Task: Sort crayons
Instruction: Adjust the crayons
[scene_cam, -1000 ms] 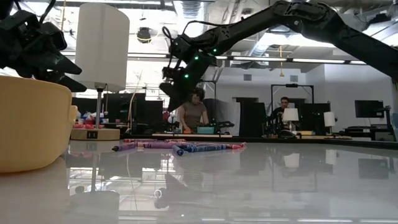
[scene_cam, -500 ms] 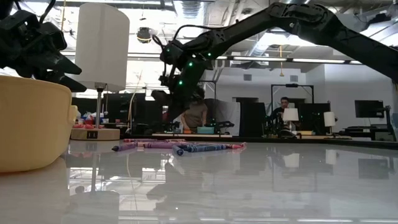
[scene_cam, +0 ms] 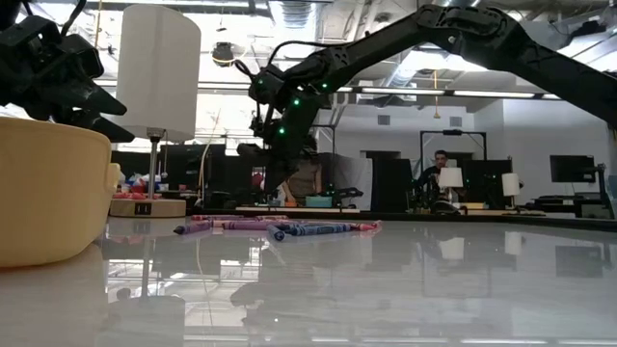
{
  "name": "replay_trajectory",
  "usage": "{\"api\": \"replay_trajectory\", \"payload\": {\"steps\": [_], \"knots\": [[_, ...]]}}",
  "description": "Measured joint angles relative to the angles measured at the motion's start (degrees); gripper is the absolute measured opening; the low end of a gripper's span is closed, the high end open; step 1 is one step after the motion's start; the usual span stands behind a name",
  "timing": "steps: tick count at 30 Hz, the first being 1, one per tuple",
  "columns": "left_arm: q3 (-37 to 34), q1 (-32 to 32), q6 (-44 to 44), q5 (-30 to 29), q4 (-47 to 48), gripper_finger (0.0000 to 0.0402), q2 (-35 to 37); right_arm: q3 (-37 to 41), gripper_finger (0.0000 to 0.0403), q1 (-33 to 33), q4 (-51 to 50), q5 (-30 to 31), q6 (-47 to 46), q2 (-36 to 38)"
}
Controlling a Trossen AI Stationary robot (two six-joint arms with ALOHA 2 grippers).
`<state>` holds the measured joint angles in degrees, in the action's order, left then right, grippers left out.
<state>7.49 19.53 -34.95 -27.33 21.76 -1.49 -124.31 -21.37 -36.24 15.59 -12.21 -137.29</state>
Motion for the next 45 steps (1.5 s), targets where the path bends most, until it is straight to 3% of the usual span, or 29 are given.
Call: {"api": "replay_trajectory", "payload": {"steps": [13, 29, 38, 45], "knots": [[0.0, 0.0, 0.0, -0.1, 0.0, 0.024, 0.0, -1.3, 0.0, -0.2, 2.9, -1.5, -0.1, -3.1], [0.0, 0.0, 0.0, -0.1, 0.0, 0.024, 0.0, -1.1, 0.0, 0.3, 2.1, 0.3, -14.7, -3.7], [0.0, 0.0, 0.0, 0.0, 0.0, 0.024, 0.0, -10.3, 0.0, 0.1, -9.9, -0.6, -6.2, -3.7], [0.0, 0.0, 0.0, 0.0, 0.0, 0.024, 0.0, -10.7, 0.0, -1.7, -18.8, 2.5, 5.9, -0.8]]}}
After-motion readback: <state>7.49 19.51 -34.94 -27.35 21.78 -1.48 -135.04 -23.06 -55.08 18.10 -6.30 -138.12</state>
